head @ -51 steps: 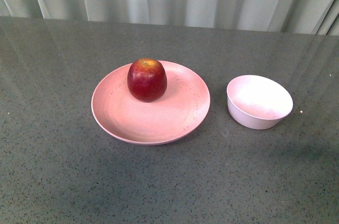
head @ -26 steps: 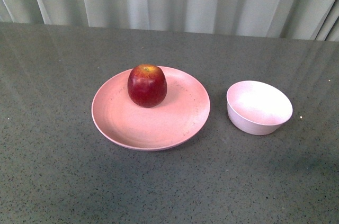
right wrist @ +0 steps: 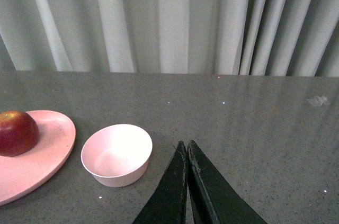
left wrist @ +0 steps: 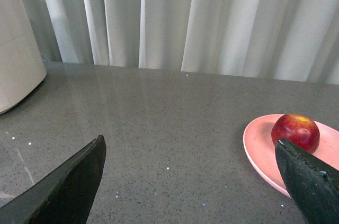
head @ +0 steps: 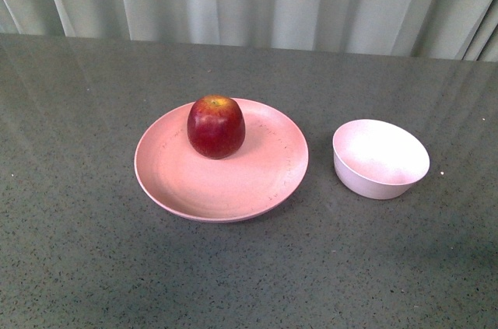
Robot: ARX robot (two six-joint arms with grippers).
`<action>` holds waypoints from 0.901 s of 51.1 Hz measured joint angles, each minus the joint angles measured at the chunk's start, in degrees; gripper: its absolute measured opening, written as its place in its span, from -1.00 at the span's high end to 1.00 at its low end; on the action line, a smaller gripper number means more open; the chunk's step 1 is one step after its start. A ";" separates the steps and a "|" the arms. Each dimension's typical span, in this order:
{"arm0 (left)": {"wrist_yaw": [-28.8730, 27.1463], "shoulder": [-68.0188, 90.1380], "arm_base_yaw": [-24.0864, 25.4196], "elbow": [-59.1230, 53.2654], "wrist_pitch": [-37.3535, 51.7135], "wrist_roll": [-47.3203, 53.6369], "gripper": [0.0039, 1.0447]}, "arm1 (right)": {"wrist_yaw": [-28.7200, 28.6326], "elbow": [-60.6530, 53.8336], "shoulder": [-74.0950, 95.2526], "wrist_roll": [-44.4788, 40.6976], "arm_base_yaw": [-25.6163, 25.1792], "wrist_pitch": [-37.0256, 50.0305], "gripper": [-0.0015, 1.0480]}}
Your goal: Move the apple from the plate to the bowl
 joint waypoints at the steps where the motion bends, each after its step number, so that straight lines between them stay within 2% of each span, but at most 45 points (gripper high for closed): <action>1: -0.02 0.00 0.00 0.00 0.00 0.00 -0.83 | 0.02 0.00 -0.39 0.00 0.00 -0.39 0.96; 22: -0.02 0.00 0.00 0.00 0.00 0.00 -0.83 | 0.02 0.00 -5.86 0.00 0.00 -5.88 0.96; 26: -0.02 0.00 0.00 0.00 0.00 0.00 -0.83 | 0.17 0.02 -13.31 -0.07 0.00 -15.08 0.96; 37: -0.02 0.00 0.00 0.00 0.00 0.02 -0.83 | 0.15 0.02 -15.63 -0.07 0.00 -16.02 0.96; 43: -0.02 0.00 0.00 0.00 0.00 0.00 -0.83 | 0.15 0.02 -15.69 -0.09 0.00 -16.02 0.61; 46: 0.00 0.00 0.00 0.00 0.00 0.00 -0.83 | 0.15 0.02 -15.69 -0.09 0.00 -16.02 0.34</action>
